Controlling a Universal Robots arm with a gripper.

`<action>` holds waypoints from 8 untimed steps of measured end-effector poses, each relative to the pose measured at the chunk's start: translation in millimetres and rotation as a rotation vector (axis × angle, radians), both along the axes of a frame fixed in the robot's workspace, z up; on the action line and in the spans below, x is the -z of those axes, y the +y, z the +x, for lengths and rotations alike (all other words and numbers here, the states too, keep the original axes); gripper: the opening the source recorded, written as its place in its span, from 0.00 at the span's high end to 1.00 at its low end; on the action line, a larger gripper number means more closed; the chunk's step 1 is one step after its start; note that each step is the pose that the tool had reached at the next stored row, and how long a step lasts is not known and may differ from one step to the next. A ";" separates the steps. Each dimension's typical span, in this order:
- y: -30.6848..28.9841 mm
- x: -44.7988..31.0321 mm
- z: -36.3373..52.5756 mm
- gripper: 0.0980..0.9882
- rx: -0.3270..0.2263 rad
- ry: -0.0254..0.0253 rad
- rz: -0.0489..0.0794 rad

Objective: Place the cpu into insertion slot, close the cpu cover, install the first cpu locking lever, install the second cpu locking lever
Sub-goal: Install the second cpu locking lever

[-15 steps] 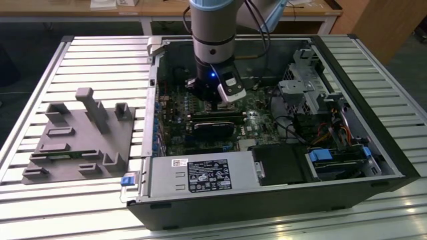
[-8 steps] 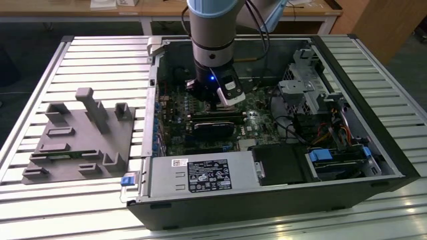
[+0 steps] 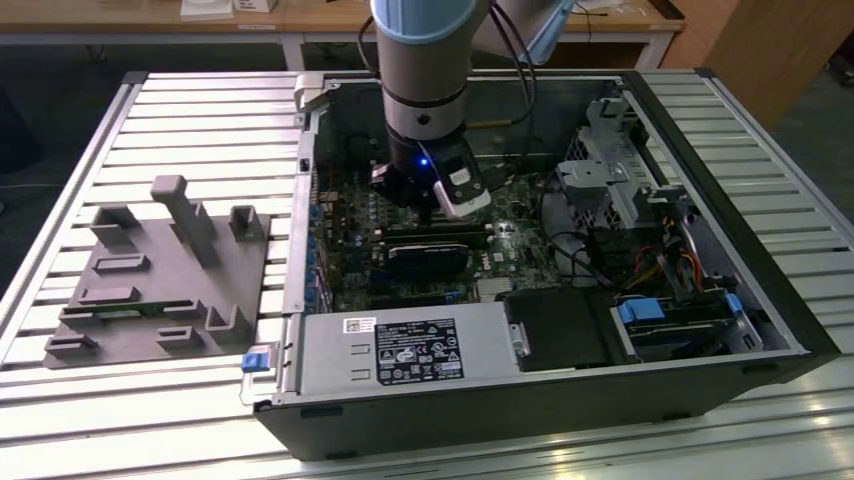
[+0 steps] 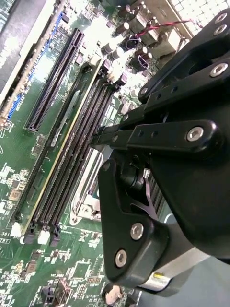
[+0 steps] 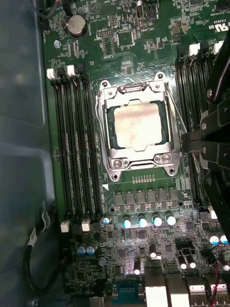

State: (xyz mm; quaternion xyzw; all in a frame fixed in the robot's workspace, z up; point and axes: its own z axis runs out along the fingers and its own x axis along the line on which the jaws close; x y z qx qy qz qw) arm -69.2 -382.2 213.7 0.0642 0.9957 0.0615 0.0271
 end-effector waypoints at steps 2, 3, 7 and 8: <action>-0.1 1.5 -1.0 0.99 -0.010 -0.0001 0.000; -0.2 2.1 -1.5 0.99 -0.018 0.0000 0.000; -1.0 4.8 -4.3 0.99 -0.048 0.0000 0.002; -1.4 5.5 -5.2 0.99 -0.050 -0.0001 0.003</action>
